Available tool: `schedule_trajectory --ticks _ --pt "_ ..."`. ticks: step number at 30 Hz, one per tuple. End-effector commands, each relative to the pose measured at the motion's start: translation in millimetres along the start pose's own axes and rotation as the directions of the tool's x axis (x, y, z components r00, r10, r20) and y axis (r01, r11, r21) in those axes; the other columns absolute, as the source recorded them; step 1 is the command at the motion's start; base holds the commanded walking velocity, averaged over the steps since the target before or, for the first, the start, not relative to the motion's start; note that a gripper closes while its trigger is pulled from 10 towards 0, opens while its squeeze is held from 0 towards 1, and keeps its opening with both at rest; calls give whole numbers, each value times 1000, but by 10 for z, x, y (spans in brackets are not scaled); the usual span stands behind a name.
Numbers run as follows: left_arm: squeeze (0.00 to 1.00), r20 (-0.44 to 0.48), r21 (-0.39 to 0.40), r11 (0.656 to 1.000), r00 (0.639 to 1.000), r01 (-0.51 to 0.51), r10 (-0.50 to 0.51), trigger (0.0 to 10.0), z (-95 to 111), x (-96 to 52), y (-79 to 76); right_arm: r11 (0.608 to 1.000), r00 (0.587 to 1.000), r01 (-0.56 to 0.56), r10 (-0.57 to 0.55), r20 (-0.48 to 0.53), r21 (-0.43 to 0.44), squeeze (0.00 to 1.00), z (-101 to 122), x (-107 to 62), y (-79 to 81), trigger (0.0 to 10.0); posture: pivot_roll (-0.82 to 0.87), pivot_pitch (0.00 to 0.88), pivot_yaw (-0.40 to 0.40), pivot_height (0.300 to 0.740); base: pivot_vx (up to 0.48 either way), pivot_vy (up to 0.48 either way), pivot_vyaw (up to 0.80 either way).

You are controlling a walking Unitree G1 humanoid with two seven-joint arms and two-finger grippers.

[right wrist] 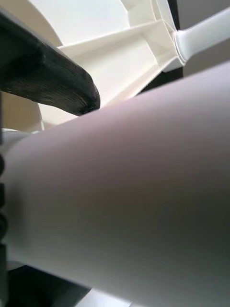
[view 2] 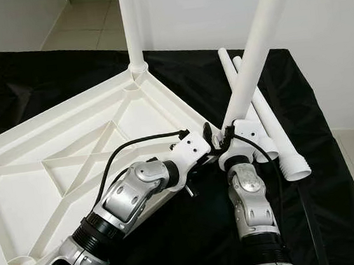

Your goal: Building children table

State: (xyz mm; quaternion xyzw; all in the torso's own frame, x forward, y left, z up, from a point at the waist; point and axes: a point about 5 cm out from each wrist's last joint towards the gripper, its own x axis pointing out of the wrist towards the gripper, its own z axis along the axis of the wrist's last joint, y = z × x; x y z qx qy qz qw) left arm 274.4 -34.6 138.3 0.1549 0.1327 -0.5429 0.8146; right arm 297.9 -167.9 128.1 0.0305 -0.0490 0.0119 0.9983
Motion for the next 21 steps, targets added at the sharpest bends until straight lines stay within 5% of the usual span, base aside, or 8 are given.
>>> schedule_trajectory --ticks 1,13,21 --pt "0 -99 -57 991 987 122 -127 10000 -256 91 -208 999 1000 -29 29 7 21 0 3 -4 -64 10000 -46 78 -19 740 0 0 0" --pt "0 -103 -52 990 986 129 -134 10000 -256 88 -211 961 961 -276 276 12 -25 0 49 -1 -230 10000 -50 77 -8 740 0 0 0" --pt "0 -105 -54 991 986 126 -131 10000 -256 79 -197 911 911 -408 402 -85 -58 0 -63 -25 -549 10000 -46 86 -1 740 0 0 0"
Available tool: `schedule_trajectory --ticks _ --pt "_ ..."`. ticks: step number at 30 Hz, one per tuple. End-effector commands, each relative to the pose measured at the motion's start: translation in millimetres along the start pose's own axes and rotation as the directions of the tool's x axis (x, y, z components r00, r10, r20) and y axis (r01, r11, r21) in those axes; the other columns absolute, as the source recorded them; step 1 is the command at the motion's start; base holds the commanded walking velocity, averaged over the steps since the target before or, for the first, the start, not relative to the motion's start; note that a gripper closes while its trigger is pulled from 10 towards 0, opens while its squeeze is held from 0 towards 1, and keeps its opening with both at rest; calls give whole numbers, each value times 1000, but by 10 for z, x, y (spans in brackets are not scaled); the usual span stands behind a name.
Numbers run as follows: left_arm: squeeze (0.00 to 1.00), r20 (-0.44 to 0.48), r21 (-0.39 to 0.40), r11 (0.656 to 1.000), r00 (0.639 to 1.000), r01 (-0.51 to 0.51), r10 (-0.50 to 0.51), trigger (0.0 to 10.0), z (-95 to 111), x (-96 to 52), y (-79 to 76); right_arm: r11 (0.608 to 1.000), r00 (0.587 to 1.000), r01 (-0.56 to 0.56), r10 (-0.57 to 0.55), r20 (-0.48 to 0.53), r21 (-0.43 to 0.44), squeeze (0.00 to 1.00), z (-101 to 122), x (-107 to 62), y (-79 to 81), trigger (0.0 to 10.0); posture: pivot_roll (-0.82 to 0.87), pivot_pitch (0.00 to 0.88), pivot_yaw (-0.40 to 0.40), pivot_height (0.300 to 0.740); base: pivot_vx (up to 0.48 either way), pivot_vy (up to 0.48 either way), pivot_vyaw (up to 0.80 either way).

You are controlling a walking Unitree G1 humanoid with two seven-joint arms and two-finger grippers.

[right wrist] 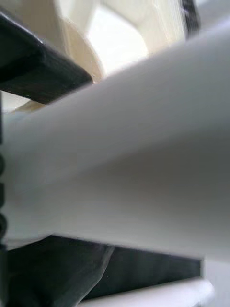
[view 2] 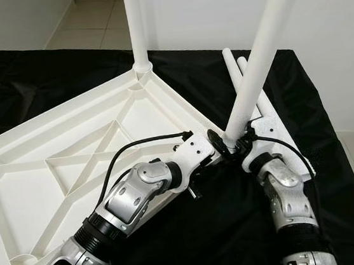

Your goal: Building children table

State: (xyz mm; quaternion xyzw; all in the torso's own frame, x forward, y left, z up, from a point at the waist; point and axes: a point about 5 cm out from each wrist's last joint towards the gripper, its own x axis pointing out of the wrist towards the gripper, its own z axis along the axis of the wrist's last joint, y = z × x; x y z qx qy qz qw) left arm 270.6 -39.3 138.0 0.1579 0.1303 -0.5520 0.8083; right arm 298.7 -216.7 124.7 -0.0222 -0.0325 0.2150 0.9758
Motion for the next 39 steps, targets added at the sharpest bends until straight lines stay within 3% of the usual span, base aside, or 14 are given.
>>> schedule_trajectory --ticks 1,9,13,14,16,17,26,29,30,31,36,39 --pt "0 -106 -66 992 988 106 -112 10000 -270 54 -146 1000 1000 -12 13 -27 17 0 -74 -48 -66 10000 -46 86 -1 740 0 0 0" --pt "0 -109 -64 992 988 104 -111 10000 -272 48 -140 998 991 -58 59 -118 12 0 -222 -98 -223 10000 -35 85 2 740 0 0 0" --pt "0 -110 -64 993 988 104 -111 10000 -275 45 -139 999 992 -54 54 -117 9 0 -213 -82 -242 10000 -35 85 3 740 0 0 0" --pt "0 -111 -65 992 988 104 -111 10000 -278 44 -140 998 993 -53 54 -104 16 0 -194 -66 -258 7922 -34 85 3 740 0 0 0" --pt "0 -111 -65 992 988 104 -111 10000 -278 44 -140 998 993 -53 54 -104 16 0 -194 -66 -258 7922 -34 85 3 740 0 0 0" --pt "0 -112 -65 992 987 105 -112 10000 -279 45 -141 998 994 -64 66 -89 16 0 -179 -54 -259 0 -35 85 2 740 0 0 0" --pt "0 -111 -66 992 987 105 -112 10000 -277 49 -140 996 994 -90 91 -67 10 0 -161 -33 -249 0 -35 85 2 740 0 0 0" --pt "0 -112 -65 992 987 106 -112 10000 -276 53 -134 994 993 -112 112 -43 16 0 -139 12 -163 0 -38 83 1 740 0 0 0" --pt "0 -112 -66 992 987 105 -112 10000 -276 53 -134 995 995 -100 100 -30 1 0 -118 34 -128 4431 -40 84 1 740 0 0 0" --pt "0 -112 -67 992 987 106 -113 10000 -275 54 -134 996 996 -83 83 -15 -14 0 -95 55 -102 10000 -41 85 0 740 0 0 0" --pt "0 -111 -68 992 987 106 -113 10000 -275 56 -137 999 1000 -26 26 4 -24 0 -66 102 -68 10000 -42 86 0 740 0 0 0" --pt "0 -110 -69 992 987 108 -115 10000 -272 59 -145 997 997 72 -72 24 -23 0 -22 185 26 10000 -45 88 -2 740 0 0 0"
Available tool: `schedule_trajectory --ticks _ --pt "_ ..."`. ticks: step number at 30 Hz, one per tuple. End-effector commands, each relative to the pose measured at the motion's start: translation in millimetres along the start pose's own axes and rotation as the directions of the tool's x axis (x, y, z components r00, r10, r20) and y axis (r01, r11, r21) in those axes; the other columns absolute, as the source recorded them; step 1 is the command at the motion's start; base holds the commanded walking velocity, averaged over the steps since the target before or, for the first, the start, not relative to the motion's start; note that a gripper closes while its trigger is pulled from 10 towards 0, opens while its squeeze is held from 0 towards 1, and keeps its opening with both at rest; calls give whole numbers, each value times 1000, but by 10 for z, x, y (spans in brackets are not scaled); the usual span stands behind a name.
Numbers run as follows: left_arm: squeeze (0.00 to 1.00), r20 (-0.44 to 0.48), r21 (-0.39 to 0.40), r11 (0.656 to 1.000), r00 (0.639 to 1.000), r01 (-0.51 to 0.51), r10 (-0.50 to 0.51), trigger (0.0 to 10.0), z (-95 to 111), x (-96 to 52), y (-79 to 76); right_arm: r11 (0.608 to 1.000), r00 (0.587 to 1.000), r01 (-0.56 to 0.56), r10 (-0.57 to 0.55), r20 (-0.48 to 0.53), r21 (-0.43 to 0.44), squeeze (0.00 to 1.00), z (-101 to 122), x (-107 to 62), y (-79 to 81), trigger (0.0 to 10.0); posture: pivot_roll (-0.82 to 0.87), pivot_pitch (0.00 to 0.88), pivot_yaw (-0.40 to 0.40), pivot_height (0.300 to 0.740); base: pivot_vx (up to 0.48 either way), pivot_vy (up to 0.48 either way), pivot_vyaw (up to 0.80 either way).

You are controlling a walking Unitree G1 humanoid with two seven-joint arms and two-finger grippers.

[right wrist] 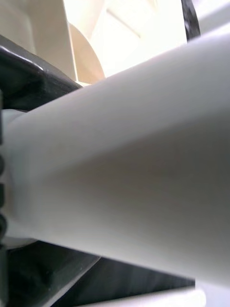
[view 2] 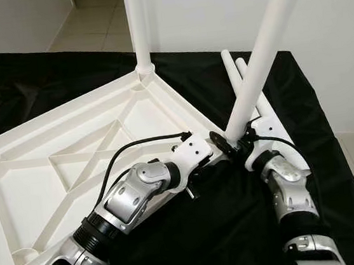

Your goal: Building children table

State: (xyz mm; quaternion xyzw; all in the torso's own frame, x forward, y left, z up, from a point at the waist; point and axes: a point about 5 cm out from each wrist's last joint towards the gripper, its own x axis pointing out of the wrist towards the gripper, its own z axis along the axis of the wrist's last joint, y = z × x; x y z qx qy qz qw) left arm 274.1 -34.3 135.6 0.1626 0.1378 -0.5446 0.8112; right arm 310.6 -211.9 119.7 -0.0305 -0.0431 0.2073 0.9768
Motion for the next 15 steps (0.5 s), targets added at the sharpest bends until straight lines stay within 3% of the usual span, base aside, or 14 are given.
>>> schedule_trajectory --ticks 1,6,8,15 --pt "0 -92 -63 990 987 123 -129 10000 -230 82 -193 998 998 57 -57 5 -3 0 35 60 30 10000 -45 88 -2 740 0 0 0" --pt "0 -91 -64 990 987 124 -130 10000 -228 85 -195 995 996 93 -93 4 -20 0 43 109 150 10000 -46 87 -5 740 0 0 0" --pt "0 -91 -64 990 987 125 -131 10000 -229 87 -200 988 988 155 -156 -3 -5 0 47 144 208 10000 -45 86 -6 740 0 0 0" --pt "0 -91 -65 990 987 126 -131 10000 -232 89 -206 956 956 293 -292 -21 13 0 39 158 224 10000 -45 83 -7 740 0 0 0"
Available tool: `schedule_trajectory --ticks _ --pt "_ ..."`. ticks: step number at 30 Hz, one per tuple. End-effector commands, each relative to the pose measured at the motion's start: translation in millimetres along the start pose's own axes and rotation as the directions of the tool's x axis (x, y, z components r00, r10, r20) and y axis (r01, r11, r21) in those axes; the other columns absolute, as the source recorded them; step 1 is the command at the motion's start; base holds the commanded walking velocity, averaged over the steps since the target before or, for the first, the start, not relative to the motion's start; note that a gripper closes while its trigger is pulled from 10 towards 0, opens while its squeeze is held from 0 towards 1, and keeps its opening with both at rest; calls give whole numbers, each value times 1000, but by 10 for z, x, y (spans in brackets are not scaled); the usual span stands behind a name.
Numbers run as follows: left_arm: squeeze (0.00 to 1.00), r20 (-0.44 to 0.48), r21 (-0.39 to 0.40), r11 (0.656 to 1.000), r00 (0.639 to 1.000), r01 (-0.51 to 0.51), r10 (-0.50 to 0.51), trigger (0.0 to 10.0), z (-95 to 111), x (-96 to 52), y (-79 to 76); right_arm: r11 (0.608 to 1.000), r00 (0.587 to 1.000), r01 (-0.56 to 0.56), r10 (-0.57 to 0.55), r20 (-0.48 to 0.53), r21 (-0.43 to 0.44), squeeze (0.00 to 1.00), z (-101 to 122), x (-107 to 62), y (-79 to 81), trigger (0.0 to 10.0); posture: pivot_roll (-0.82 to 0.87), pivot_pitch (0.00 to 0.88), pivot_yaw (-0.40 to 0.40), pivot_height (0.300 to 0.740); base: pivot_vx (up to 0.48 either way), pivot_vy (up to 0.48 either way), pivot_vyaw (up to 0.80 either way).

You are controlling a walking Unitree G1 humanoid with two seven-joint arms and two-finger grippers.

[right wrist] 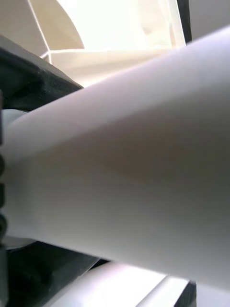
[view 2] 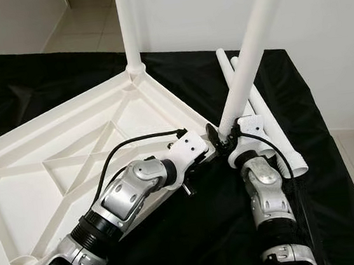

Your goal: Building children table

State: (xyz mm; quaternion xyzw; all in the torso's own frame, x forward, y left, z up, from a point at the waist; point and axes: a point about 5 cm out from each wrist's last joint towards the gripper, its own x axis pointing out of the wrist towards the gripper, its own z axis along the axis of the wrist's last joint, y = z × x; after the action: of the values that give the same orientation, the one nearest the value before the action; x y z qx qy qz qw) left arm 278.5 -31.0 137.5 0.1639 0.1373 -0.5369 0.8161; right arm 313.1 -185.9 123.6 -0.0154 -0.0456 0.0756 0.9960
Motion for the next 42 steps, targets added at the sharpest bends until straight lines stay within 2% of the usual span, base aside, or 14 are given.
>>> schedule_trajectory --ticks 1,5,8,10,11,13,21,26,27,32,37,38,41,42 --pt "0 -90 -63 988 985 144 -150 10000 -238 104 -262 997 997 76 -76 -21 -9 0 -10 18 -3 10000 -45 81 -8 740 0 0 0" --pt "0 -90 -63 987 985 145 -150 10000 -240 104 -264 993 993 118 -118 -28 -8 0 -15 7 -10 10000 -45 80 -9 740 0 0 0" --pt "0 -91 -62 987 984 146 -152 10000 -245 103 -267 953 952 304 -303 -47 9 0 -56 -44 57 10000 -41 74 -16 740 0 0 0" --pt "0 -91 -62 987 984 146 -151 10000 -247 104 -269 923 922 385 -384 -52 11 0 -74 -61 111 10000 -39 71 -18 740 0 0 0" --pt "0 -91 -62 987 984 146 -151 10000 -247 104 -269 923 922 385 -384 -52 11 0 -74 -61 111 10000 -39 71 -18 740 0 0 0" --pt "0 -90 -62 987 984 145 -150 10000 -247 104 -271 896 894 445 -443 -67 11 0 -88 -71 156 10000 -37 69 -21 740 0 0 0" --pt "0 -92 -62 987 984 147 -152 10000 -252 104 -276 887 884 463 -462 -74 -9 0 -82 -71 137 10000 -39 66 -19 740 0 0 0" --pt "0 -93 -59 987 984 149 -154 10000 -254 106 -280 895 894 445 -443 -66 17 0 -79 -88 148 10000 -40 60 -18 740 0 0 0" --pt "0 -93 -59 987 984 150 -155 10000 -255 107 -283 909 909 415 -414 -50 37 1000 -58 -85 165 10000 -40 58 -18 740 0 0 0" --pt "0 -93 -60 987 983 152 -157 10000 -258 109 -292 929 931 364 -365 3 65 1000 13 -84 170 10000 -43 56 -18 740 0 0 0" --pt "0 -93 -58 986 983 155 -160 10000 -256 109 -297 944 944 327 -328 40 44 1000 42 -104 69 10000 -43 53 -18 740 0 0 0" --pt "0 -93 -58 986 983 156 -161 10000 -257 110 -300 957 955 288 -290 57 44 1000 51 -116 15 10000 -45 53 -18 740 0 0 0" --pt "0 -93 -59 986 982 157 -162 10000 -257 110 -301 961 960 270 -273 57 56 1000 50 -121 -12 10000 -45 53 -18 740 0 0 0" --pt "0 -93 -59 986 982 157 -162 10000 -257 110 -302 970 969 238 -240 57 43 0 43 -128 -54 10000 -47 53 -17 740 0 0 0"
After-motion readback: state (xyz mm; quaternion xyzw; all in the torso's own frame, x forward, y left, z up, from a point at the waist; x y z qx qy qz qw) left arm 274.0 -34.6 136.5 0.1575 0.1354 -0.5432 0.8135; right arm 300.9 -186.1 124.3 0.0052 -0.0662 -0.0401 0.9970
